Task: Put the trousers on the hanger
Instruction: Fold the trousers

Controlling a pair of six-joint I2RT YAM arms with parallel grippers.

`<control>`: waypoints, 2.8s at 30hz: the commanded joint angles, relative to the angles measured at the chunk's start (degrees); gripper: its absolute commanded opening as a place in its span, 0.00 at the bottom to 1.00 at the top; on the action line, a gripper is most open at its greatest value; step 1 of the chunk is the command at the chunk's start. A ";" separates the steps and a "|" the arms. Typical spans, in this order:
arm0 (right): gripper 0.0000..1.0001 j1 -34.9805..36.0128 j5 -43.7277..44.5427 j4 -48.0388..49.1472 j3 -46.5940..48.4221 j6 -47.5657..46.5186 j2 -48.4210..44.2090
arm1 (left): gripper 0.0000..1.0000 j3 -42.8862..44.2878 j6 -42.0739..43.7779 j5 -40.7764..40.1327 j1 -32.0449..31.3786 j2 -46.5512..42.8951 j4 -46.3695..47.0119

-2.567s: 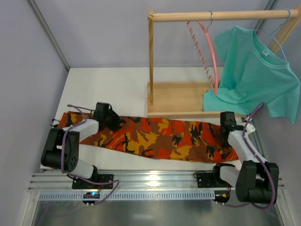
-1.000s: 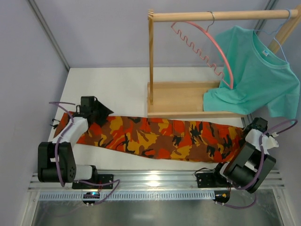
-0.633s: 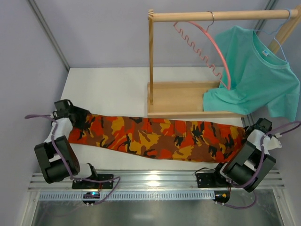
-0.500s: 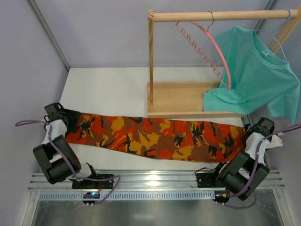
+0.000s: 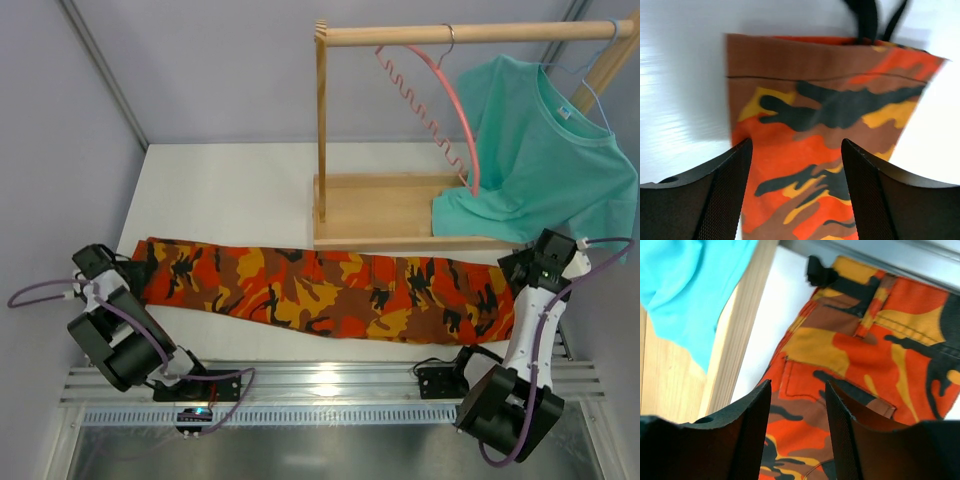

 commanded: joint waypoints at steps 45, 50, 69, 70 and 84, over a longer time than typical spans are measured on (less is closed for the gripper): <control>0.54 7.15 -4.62 0.11 2.27 -6.13 -7.48 | 0.10 13.46 4.14 -15.98 -2.40 16.93 -7.52; 0.54 8.03 -8.84 -1.56 2.53 -8.06 -12.13 | 0.00 16.80 6.86 -18.60 -4.95 14.22 -9.62; 0.54 28.24 -17.28 -6.22 -3.43 -6.74 -24.36 | 0.00 4.34 8.19 -23.97 -54.06 -18.04 -12.43; 0.54 28.94 -17.20 -6.39 -3.88 -7.44 -24.45 | 0.00 3.98 6.88 -24.66 -56.26 -19.01 -13.40; 0.66 66.01 -3.67 7.74 -14.16 17.74 -19.98 | 0.00 -14.38 -5.35 -18.61 -82.82 -31.14 -7.35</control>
